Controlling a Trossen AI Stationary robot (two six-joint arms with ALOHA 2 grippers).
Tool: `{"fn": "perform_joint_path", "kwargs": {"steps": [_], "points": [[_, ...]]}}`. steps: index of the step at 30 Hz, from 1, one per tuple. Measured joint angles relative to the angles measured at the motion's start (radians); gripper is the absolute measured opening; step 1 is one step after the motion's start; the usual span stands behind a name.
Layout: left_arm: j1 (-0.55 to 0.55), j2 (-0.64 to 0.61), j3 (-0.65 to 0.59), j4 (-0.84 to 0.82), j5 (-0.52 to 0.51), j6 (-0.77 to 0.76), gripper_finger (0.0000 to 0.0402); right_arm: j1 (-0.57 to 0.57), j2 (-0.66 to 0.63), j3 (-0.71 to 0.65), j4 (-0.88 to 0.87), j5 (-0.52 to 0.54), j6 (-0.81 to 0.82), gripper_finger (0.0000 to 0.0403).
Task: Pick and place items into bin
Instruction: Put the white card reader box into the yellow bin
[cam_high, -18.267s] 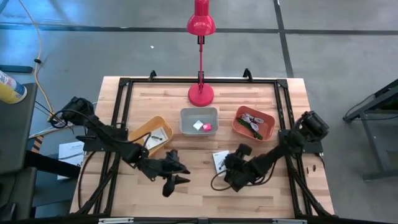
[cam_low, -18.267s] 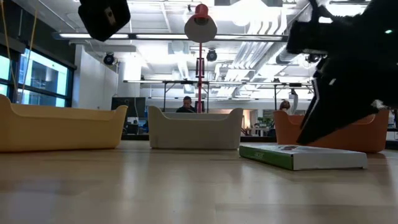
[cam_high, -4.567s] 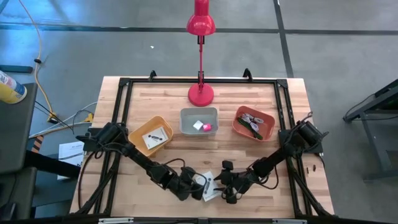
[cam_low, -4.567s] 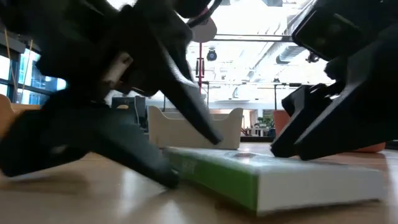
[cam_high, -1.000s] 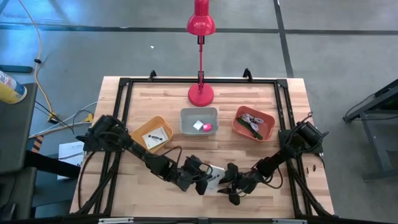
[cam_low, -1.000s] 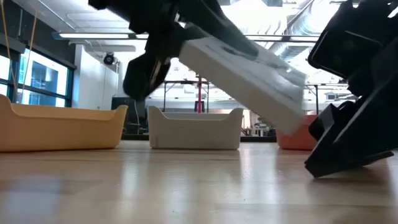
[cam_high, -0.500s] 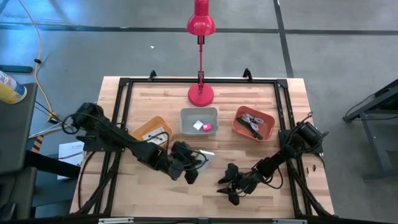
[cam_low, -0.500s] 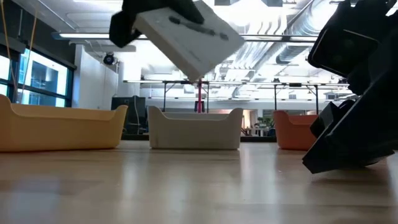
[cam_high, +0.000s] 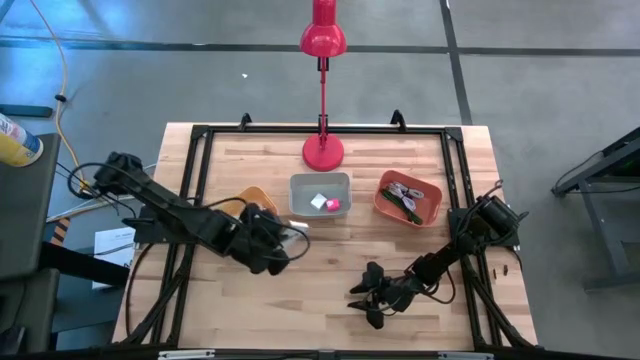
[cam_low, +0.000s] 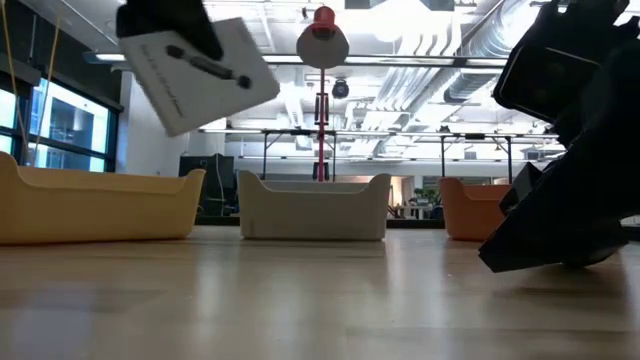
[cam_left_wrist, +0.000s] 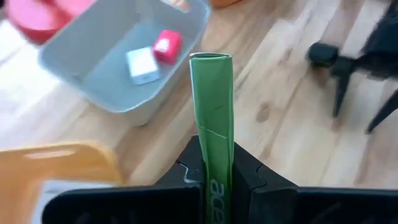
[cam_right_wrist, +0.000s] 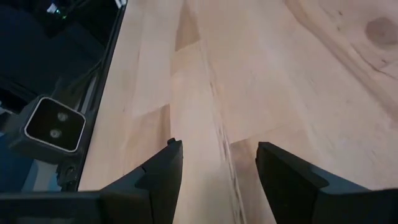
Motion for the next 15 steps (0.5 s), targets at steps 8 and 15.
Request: {"fn": "perform_joint_path", "kwargs": {"steps": [8,15], "points": [[0.010,-0.125,0.000,-0.265,0.002,-0.020,0.0004,0.000,0.000,0.000,0.000,0.007,0.008,0.0194],[0.034,-0.239,-0.002,-0.401,0.002,-0.019,0.0004,-0.001,0.000,0.000,0.000,0.019,0.011,0.0194]]}}
